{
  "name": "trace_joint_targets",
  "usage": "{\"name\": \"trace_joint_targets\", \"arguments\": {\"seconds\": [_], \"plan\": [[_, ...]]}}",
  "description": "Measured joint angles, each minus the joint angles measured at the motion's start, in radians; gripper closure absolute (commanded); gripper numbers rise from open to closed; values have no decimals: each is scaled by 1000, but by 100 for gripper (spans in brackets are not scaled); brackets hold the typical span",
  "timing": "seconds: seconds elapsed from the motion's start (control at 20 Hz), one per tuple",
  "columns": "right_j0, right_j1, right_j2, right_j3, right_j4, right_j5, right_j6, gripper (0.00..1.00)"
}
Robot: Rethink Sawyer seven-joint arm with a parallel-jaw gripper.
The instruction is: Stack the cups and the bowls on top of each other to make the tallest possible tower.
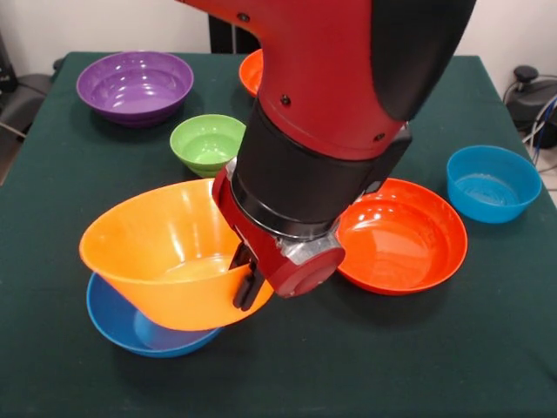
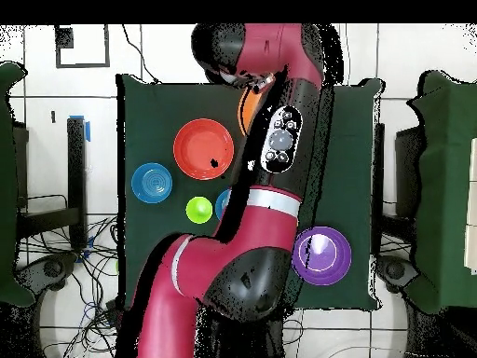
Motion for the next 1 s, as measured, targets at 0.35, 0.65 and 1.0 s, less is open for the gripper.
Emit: {"name": "trace_joint_targets", "arguments": {"seconds": [0.35,0.65,1.0], "plan": [[-7,21,-34,-13,1,0,0,100],[-15,25,-45,-19,8,0,0,100],[-22,26,-48,-19,8,0,0,100]]}}
